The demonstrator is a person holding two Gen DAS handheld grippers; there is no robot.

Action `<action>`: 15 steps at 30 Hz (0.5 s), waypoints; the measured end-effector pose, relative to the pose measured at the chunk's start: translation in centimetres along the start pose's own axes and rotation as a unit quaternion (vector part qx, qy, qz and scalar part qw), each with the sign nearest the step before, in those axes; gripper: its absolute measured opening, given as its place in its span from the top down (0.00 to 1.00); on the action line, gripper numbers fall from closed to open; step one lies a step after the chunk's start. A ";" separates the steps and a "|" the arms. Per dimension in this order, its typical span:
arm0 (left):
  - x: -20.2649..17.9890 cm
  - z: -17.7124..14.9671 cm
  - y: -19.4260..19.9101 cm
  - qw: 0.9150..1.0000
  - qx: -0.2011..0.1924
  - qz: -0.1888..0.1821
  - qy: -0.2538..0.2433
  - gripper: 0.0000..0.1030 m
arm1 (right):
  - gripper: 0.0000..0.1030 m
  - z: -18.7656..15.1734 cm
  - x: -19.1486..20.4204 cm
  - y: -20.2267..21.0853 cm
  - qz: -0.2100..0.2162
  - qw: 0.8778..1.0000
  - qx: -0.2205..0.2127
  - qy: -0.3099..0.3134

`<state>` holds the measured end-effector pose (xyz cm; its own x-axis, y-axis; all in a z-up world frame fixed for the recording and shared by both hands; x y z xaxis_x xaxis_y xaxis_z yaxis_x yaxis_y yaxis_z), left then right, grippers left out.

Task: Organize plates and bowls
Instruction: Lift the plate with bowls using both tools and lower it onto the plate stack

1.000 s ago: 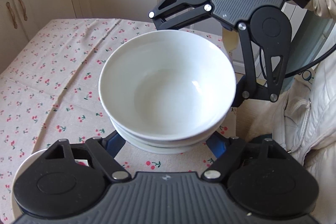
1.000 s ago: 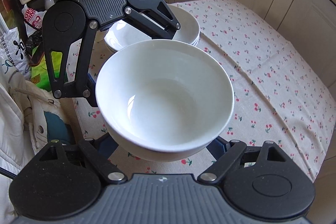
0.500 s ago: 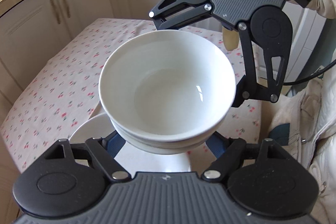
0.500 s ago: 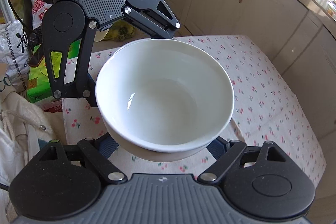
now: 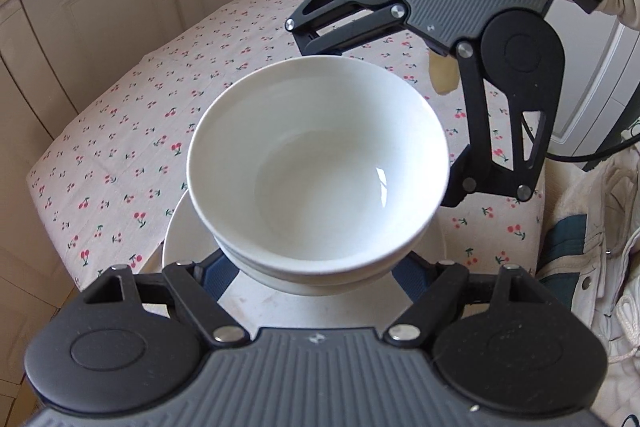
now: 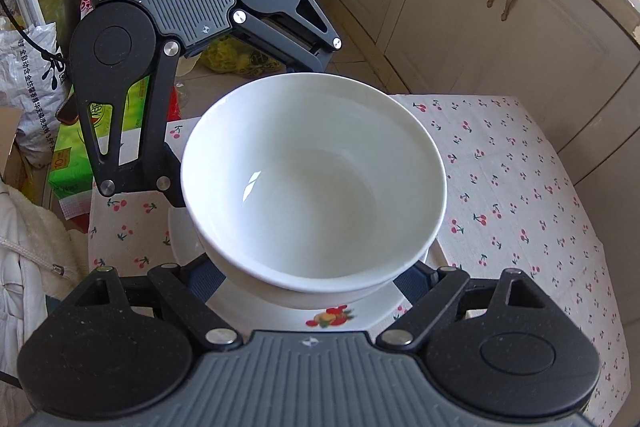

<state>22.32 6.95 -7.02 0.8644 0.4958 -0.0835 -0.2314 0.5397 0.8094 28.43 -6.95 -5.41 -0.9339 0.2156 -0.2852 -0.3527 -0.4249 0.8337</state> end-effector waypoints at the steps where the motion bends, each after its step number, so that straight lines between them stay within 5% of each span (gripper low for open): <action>1: 0.1 -0.1 0.0 1.000 0.000 0.000 0.002 0.21 | 0.11 0.0 0.0 -0.2 0.002 1.000 0.000 0.000; 15: 0.9 -0.6 0.0 1.000 -0.001 -0.005 0.021 0.21 | 0.11 0.5 -0.5 -1.8 0.016 1.000 0.003 -0.006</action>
<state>22.77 7.82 -7.46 0.8472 0.5186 -0.1154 -0.2246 0.5464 0.8068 29.54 -5.88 -6.57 -0.9442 0.2119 -0.2522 -0.3216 -0.4268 0.8452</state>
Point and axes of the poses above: each gripper's, at about its wrist camera, not at the fingertips, and y roughly against the way its jaws point, x to its left, z to its top, the point moved 5 cm from there along -y, roughly the way its jaws point, and after that the axes turned 10 degrees about -z, right-handed, at the moved point
